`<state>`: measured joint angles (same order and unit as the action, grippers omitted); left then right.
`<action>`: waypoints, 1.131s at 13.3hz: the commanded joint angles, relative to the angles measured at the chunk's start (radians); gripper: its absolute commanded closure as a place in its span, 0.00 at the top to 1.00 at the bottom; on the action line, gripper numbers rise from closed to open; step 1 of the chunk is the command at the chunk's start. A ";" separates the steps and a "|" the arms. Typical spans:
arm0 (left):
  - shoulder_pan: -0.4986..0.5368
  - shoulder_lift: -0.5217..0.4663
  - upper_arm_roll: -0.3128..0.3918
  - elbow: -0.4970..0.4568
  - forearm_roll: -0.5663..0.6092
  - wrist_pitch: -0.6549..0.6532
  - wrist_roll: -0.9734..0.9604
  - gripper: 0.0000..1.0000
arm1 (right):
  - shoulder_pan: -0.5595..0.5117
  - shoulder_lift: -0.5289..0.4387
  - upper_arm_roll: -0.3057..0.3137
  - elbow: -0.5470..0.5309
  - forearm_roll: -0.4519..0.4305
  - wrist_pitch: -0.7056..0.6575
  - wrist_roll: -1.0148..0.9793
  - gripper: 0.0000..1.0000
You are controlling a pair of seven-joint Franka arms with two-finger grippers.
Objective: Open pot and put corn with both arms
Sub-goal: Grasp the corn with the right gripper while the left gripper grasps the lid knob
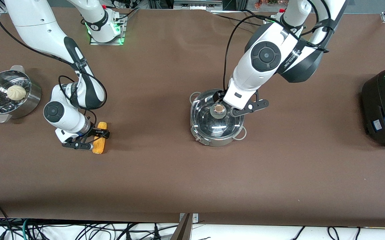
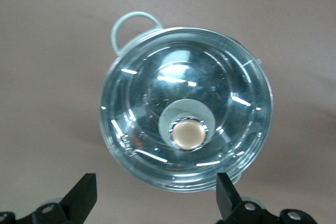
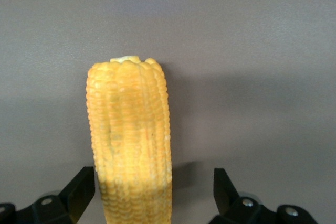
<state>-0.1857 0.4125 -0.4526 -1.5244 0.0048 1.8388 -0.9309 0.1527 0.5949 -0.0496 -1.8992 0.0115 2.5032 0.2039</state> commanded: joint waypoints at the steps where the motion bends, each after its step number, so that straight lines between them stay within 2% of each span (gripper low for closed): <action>1: -0.017 0.029 -0.006 0.013 0.038 0.025 0.073 1.00 | -0.004 0.002 0.004 -0.009 0.005 0.029 0.011 0.99; 2: -0.020 0.040 -0.006 0.013 0.041 0.025 0.110 1.00 | -0.002 0.006 0.007 -0.009 0.005 0.039 0.011 0.89; 4: -0.027 0.055 -0.006 0.012 0.043 0.036 0.164 1.00 | -0.001 0.005 0.017 -0.009 0.005 0.033 0.009 0.32; 5: -0.027 0.057 -0.006 0.006 0.044 0.062 0.203 1.00 | 0.002 0.005 0.017 -0.009 0.004 0.029 0.009 0.17; 6: -0.027 0.061 -0.006 0.003 0.044 0.080 0.239 1.00 | 0.002 0.003 0.017 -0.009 0.004 0.029 0.008 0.08; 7: -0.031 0.071 -0.006 0.003 0.046 0.088 0.244 1.00 | 0.002 0.005 0.017 -0.009 0.004 0.029 0.008 0.02; 8: -0.038 0.074 -0.006 0.000 0.047 0.098 0.244 1.00 | 0.002 0.005 0.017 -0.011 0.004 0.029 0.006 0.00; 11: -0.046 0.092 -0.006 -0.005 0.085 0.106 0.247 1.00 | 0.002 -0.004 0.019 -0.008 0.004 0.022 0.000 0.00; 15: -0.061 0.118 -0.008 -0.032 0.132 0.141 0.247 1.00 | 0.002 -0.047 0.019 0.015 0.001 -0.061 -0.003 0.00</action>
<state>-0.2452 0.5279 -0.4562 -1.5315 0.1018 1.9456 -0.7001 0.1585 0.5891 -0.0385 -1.8871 0.0115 2.4902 0.2038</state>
